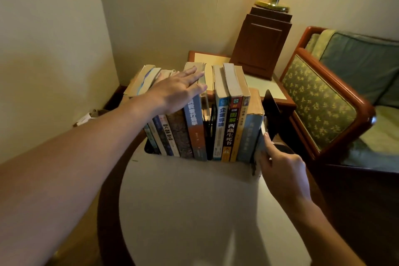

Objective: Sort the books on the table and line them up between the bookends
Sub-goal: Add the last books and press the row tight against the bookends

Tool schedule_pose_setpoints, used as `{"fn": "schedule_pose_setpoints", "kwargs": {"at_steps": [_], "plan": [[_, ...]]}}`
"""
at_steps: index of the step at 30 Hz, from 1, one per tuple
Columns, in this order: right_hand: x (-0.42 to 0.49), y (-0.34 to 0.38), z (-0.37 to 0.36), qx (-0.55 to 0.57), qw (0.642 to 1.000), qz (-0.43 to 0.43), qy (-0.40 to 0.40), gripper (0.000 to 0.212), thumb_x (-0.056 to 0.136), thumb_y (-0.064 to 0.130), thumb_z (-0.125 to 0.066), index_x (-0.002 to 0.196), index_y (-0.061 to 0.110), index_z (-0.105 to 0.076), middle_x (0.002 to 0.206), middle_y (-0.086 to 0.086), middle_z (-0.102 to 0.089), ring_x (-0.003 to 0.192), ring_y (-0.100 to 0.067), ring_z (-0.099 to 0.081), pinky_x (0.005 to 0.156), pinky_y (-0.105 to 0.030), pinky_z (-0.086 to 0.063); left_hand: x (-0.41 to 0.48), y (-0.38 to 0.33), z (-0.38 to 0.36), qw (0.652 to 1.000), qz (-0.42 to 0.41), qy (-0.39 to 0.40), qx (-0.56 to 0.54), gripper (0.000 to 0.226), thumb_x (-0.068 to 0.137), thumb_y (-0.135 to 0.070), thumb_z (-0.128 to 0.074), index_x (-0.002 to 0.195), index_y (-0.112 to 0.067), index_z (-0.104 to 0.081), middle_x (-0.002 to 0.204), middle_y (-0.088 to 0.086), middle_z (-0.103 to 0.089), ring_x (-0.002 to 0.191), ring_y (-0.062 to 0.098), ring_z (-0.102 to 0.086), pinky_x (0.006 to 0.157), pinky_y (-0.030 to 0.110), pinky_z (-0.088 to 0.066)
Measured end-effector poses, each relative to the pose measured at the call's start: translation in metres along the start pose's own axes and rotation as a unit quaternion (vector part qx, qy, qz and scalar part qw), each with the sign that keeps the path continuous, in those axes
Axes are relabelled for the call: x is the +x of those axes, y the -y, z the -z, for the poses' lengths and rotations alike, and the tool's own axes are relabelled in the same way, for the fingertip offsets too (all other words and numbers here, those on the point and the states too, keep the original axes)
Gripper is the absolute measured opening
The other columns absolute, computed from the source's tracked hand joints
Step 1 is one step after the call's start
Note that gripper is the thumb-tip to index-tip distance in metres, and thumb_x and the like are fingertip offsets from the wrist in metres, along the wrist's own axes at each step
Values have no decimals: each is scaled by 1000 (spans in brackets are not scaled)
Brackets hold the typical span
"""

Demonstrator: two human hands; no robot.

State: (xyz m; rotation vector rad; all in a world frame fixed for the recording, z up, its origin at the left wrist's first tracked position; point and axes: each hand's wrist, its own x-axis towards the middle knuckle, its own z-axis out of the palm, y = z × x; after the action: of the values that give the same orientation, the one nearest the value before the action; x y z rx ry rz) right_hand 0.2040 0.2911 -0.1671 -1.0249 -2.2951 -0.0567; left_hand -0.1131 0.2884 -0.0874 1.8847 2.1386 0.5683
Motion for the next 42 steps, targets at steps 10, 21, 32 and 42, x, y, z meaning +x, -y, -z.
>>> {"fn": "schedule_pose_setpoints", "kwargs": {"at_steps": [10, 21, 32, 42], "plan": [[-22, 50, 42, 51, 996, 75, 8, 39, 93, 6, -66, 131, -2, -61, 90, -17, -75, 72, -21, -75, 56, -24, -59, -2, -1, 1, 1000, -1, -6, -14, 69, 94, -70, -16, 157, -44, -16, 167, -19, -3, 155, 14, -5, 121, 60, 4], [17, 94, 41, 55, 974, 121, -183, 41, 94, 6, -63, 132, -6, -56, 96, -23, -73, 94, -33, -73, 71, -36, -60, -2, 0, 4, 1000, -2, 0, -12, 80, 84, -73, -14, 158, -41, -18, 168, -15, -4, 155, 16, -8, 122, 60, 0], [24, 97, 45, 51, 954, 87, -283, 34, 97, 6, -62, 126, -12, -60, 106, -9, -64, 91, -22, -68, 71, -35, -58, -1, 1, 5, 1000, -4, 4, -9, 80, 84, -72, -13, 158, -39, -17, 168, -11, -5, 155, 19, -9, 121, 62, -7], [32, 117, 27, 88, 958, 102, -252, 36, 99, 7, -60, 132, -3, -55, 101, -22, -73, 102, -25, -69, 84, -29, -55, -2, 2, 3, 1000, -5, -3, -16, 73, 90, -64, -11, 158, -39, -18, 168, -14, -5, 155, 16, -7, 122, 58, 2]]}}
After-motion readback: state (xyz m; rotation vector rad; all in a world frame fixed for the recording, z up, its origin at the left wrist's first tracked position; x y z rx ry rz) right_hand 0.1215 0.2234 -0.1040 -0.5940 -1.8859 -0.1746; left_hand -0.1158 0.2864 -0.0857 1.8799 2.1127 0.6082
